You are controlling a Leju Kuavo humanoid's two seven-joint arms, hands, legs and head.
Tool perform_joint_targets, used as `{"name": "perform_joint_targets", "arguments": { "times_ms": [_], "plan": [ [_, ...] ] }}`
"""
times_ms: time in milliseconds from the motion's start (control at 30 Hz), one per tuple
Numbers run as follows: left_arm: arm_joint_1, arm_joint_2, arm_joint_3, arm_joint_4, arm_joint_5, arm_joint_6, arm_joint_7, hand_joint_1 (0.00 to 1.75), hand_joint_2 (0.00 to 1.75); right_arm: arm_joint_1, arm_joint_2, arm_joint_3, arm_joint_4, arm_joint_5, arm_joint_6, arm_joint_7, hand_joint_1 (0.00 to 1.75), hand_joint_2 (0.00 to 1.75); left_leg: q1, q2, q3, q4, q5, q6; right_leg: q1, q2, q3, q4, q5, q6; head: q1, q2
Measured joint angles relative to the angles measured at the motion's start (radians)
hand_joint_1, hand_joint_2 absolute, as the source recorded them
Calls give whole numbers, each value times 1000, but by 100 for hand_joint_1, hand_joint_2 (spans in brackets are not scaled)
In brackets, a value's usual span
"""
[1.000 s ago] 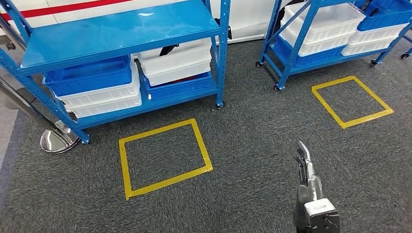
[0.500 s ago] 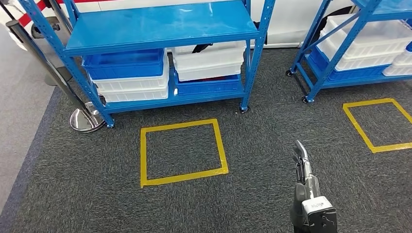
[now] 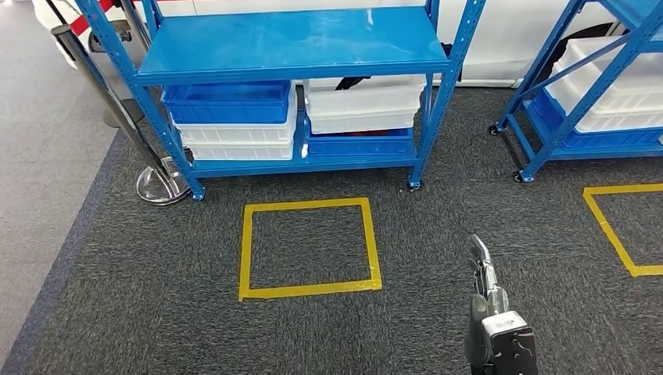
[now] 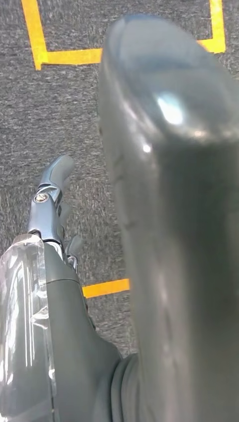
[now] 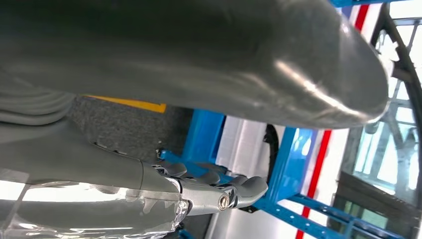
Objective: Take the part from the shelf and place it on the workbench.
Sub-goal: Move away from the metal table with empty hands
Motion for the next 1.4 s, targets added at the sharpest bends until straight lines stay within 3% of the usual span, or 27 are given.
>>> {"name": "perform_joint_targets", "arguments": {
  "times_ms": [67, 167, 200, 233, 300, 367, 400, 433, 500, 567, 633, 700, 767, 800, 833, 867, 933, 967, 1000, 1067, 1133, 1167, 1233, 1267, 1300, 1333, 1400],
  "plan": [
    [0, 1, 1, -1, 1, 0, 0, 0, 0, 3, 0, 1, 1, 0, -4, -1, 0, 0, 2, 9, -19, 56, -20, -11, -6, -3, 27, -10, -8, -11, -6, 0],
    [2, 2, 4, -1, -5, 5, 0, 0, 0, 5, 0, 2, 2, -1, -11, -2, 0, 0, 9, 20, -160, 264, -71, -25, -8, -11, 70, -15, -39, -16, -13, 0],
    [3, 2, 5, -1, -9, 7, 0, 0, 0, 7, 0, 2, 4, -3, -13, -2, 0, 0, 11, 22, -206, 309, -64, -27, -9, -12, 86, -17, -53, -15, -13, 0],
    [5, 2, 6, -1, -14, 9, 1, 0, 0, 8, 0, 2, 5, -5, -14, -3, 0, 0, 12, 23, -235, 314, -32, -27, -9, -12, 105, -19, -67, -13, -13, 0],
    [9, 1, 7, -1, -19, 10, 1, 0, 0, 11, 0, 2, 7, -7, -16, -3, 0, 0, 13, 26, -237, 207, 91, -23, -11, -12, 152, -29, -99, -8, -13, 0],
    [13, 1, 10, 1, -20, 10, 1, 0, 0, 12, 0, 2, 11, -9, -17, -4, 0, 0, 7, 32, -209, 97, 169, -11, -10, -10, 192, -45, -127, 3, -11, 0],
    [14, 1, 11, 2, -20, 10, 1, 0, 0, 12, 0, 2, 13, -10, -17, -5, 0, 0, 3, 35, -196, 69, 170, -2, -9, -9, 207, -56, -138, 12, -11, 0],
    [14, 0, 12, 4, -21, 11, 1, 0, 0, 12, 1, 2, 15, -12, -16, -6, 0, 0, -1, 35, -184, 66, 148, 7, -9, -8, 220, -65, -141, 20, -10, 0],
    [12, -1, 13, 3, -21, 11, 1, 0, 0, 6, 1, 2, 17, -13, -14, -8, 0, 0, -1, 32, -151, 46, 115, 24, -9, -7, 226, -39, -114, 34, -11, 0],
    [12, -2, 13, 3, -21, 10, 1, 0, 0, -3, 2, 2, 19, -13, -10, -10, 0, 0, 3, 29, -113, 23, 100, 33, -9, -5, 179, 68, -56, 40, -9, 0],
    [12, -3, 13, 3, -21, 10, 2, 0, 0, -7, 3, 1, 23, -13, -3, -12, 0, 0, 5, 26, -71, -2, 86, 40, -9, -5, 86, 199, -34, 40, -5, 0],
    [14, -4, 13, 3, -21, 10, 4, 0, 0, -6, 4, -1, 28, -13, 4, -14, 0, 0, 5, 20, -18, -26, 66, 45, -7, -4, -12, 273, -99, 40, -3, 0],
    [15, -4, 13, 3, -21, 10, 5, 0, 0, -6, 6, -2, 31, -11, 9, -18, 0, 0, 4, 10, 38, -44, 39, 46, -3, -4, -84, 268, -199, 39, -3, 0],
    [15, -5, 13, 3, -21, 9, 6, 0, 0, -6, 7, -3, 32, -10, 12, -21, 0, 0, 3, 6, 66, -49, 23, 45, -1, -4, -108, 241, -220, 36, -2, 0],
    [16, -5, 13, 3, -21, 8, 7, 0, 0, -6, 9, -4, 34, -9, 15, -23, 0, 0, 2, 4, 92, -52, 4, 44, 2, -4, -125, 197, -196, 31, -2, 0],
    [18, -5, 12, 3, -21, 7, 8, 0, 0, -6, 10, -6, 37, -9, 17, -24, 0, 0, 1, 2, 113, -53, -15, 42, 6, -4, -137, 143, -127, 24, -2, 0],
    [20, -6, 12, 3, -20, 5, 11, 0, 0, -4, 14, -9, 43, -8, 21, -27, 0, 0, -5, 0, 147, -46, -56, 36, 14, -2, -150, 47, 66, 10, -2, 0],
    [20, -7, 11, 2, -21, 4, 12, 0, 0, -2, 16, -10, 45, -8, 21, -28, 0, 0, -7, 0, 162, -46, -75, 32, 16, 0, -151, 28, 124, 4, -2, 0],
    [20, -7, 10, 1, -21, 2, 13, 0, 0, -2, 18, -11, 46, -8, 22, -29, 0, 0, -9, -1, 173, -40, -85, 26, 18, 2, -148, 22, 147, -1, -3, 0],
    [17, -6, 8, -4, -21, 1, 15, 0, 0, -6, 22, -11, 45, -6, 22, -31, 0, 0, -9, 3, 169, 2, -73, 16, 15, 6, -130, 22, 131, -12, -3, 0],
    [14, -4, 7, -7, -22, 1, 16, 0, 0, -9, 26, -12, 44, -4, 22, -33, 0, 0, -7, 10, 109, 113, -62, 5, 11, 6, -109, 11, 117, -23, -5, 0],
    [14, -3, 7, -8, -22, 1, 17, 0, 0, -9, 29, -12, 44, -4, 22, -34, 0, 0, -4, 14, 67, 176, -81, -2, 9, 5, -98, 8, 108, -26, -5, 0],
    [15, -3, 7, -8, -24, 1, 19, 0, 0, -8, 32, -12, 44, -3, 22, -36, 0, 0, 3, 18, -13, 262, -159, -13, 7, 5, -77, 7, 88, -27, -6, 0],
    [16, -3, 7, -8, -26, 0, 19, 0, 0, -8, 33, -12, 44, -2, 22, -36, 0, 0, 7, 20, -40, 273, -194, -16, 7, 5, -64, 6, 77, -27, -6, 0],
    [16, -3, 7, -8, -28, 0, 20, 0, 0, -8, 34, -12, 45, -2, 22, -36, 0, 0, 9, 21, -57, 261, -206, -17, 7, 5, -50, 6, 66, -26, -6, 0],
    [17, -3, 7, -8, -30, 0, 20, 0, 0, -8, 34, -12, 45, -2, 22, -36, 0, 0, 11, 23, -64, 226, -186, -17, 7, 5, -35, 6, 56, -24, -6, 0],
    [18, -3, 7, -8, -33, 0, 20, 0, 0, -9, 35, -12, 45, 0, 22, -36, 0, 0, 11, 25, -65, 116, -67, -12, 7, 4, -9, 9, 36, -19, -6, 0]
  ]
}}
